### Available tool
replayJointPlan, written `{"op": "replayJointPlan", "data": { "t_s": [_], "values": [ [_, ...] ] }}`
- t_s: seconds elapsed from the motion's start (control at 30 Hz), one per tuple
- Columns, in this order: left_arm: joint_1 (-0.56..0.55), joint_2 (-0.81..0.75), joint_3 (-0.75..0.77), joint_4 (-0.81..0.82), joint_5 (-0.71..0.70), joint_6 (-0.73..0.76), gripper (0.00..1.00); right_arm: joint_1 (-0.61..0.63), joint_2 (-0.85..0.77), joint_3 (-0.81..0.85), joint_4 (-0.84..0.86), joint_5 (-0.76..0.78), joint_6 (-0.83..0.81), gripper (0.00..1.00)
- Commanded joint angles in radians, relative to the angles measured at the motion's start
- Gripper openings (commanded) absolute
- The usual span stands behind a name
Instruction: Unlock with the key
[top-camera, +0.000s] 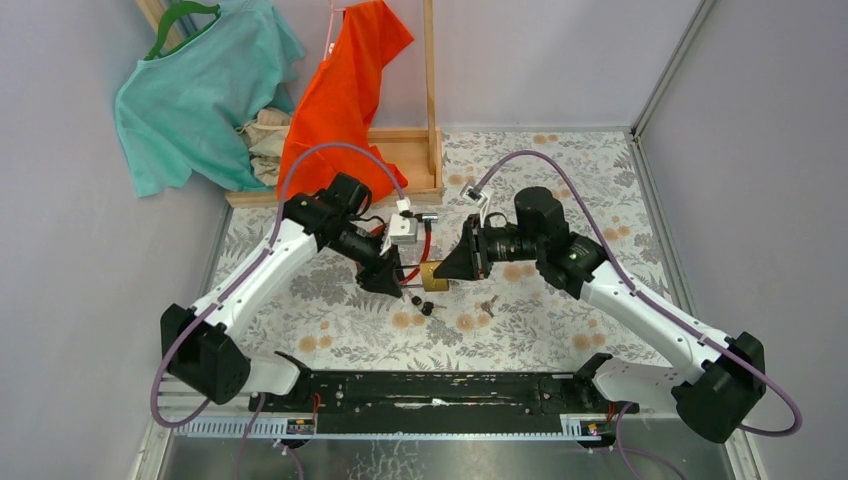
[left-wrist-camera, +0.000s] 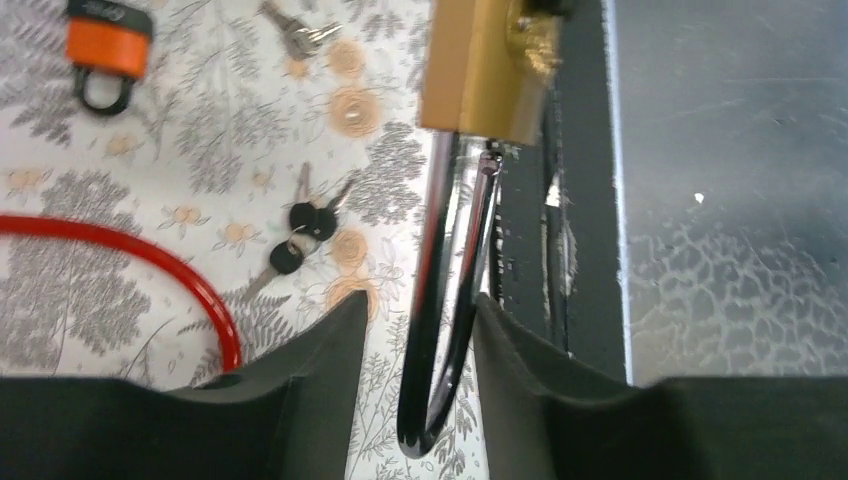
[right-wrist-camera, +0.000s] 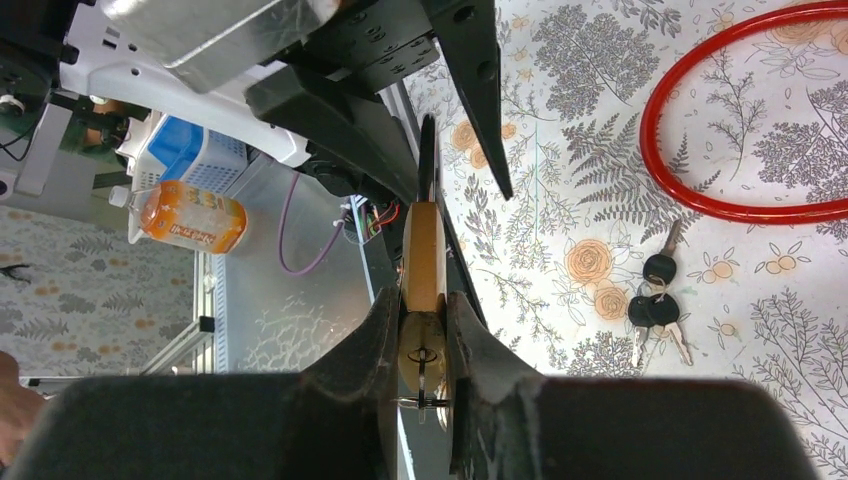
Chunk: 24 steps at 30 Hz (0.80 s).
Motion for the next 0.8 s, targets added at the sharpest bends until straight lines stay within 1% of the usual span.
{"op": "replayJointPlan", "data": {
  "t_s": [0.0, 0.03, 0.07, 0.17, 0.2, 0.27, 0.33, 0.4, 0.47, 0.53, 0.57, 0.6, 0.67, 0.7, 0.77],
  "values": [
    [-0.020, -0.061, -0.054, 0.287, -0.181, -0.161, 0.42, -0.022, -0.046, 0.018, 0.116, -0.021, 0.057, 0.00],
    [-0.029, -0.064, -0.068, 0.332, -0.225, -0.198, 0.32, -0.028, -0.044, 0.017, 0.128, -0.022, 0.074, 0.00],
    [-0.036, -0.067, -0.080, 0.376, -0.271, -0.230, 0.20, -0.034, -0.042, 0.015, 0.139, -0.021, 0.090, 0.00],
    [-0.050, -0.060, -0.094, 0.481, -0.407, -0.286, 0.03, -0.053, -0.018, 0.015, 0.161, -0.027, 0.151, 0.00],
    [-0.051, -0.057, -0.093, 0.510, -0.437, -0.312, 0.01, -0.058, -0.007, 0.016, 0.162, -0.029, 0.172, 0.00],
    [-0.054, -0.052, -0.090, 0.558, -0.479, -0.337, 0.01, -0.068, 0.015, 0.016, 0.163, -0.024, 0.211, 0.00],
    [-0.068, -0.044, -0.094, 0.609, -0.568, -0.350, 0.00, -0.087, 0.035, 0.013, 0.159, -0.001, 0.259, 0.00],
    [-0.099, -0.036, -0.114, 0.688, -0.719, -0.351, 0.00, -0.125, 0.058, -0.009, 0.192, 0.005, 0.344, 0.00],
    [-0.150, -0.016, -0.151, 0.790, -0.936, -0.315, 0.00, -0.170, 0.085, -0.050, 0.277, -0.011, 0.460, 0.00],
    [-0.184, 0.009, -0.193, 0.892, -1.080, -0.241, 0.00, -0.206, 0.112, -0.087, 0.364, -0.030, 0.556, 0.00],
    [-0.192, 0.023, -0.212, 0.945, -1.130, -0.217, 0.03, -0.220, 0.124, -0.093, 0.388, -0.036, 0.584, 0.00],
    [-0.195, 0.036, -0.222, 0.979, -1.156, -0.202, 0.08, -0.232, 0.137, -0.092, 0.390, -0.036, 0.593, 0.00],
    [-0.195, 0.074, -0.209, 0.995, -1.179, -0.198, 0.13, -0.261, 0.157, -0.078, 0.356, -0.025, 0.580, 0.00],
    [-0.193, 0.100, -0.183, 0.968, -1.179, -0.214, 0.20, -0.278, 0.167, -0.065, 0.335, -0.012, 0.560, 0.00],
    [-0.186, 0.129, -0.146, 0.918, -1.155, -0.242, 0.42, -0.320, 0.189, -0.051, 0.287, 0.008, 0.529, 0.00]
  ]
}}
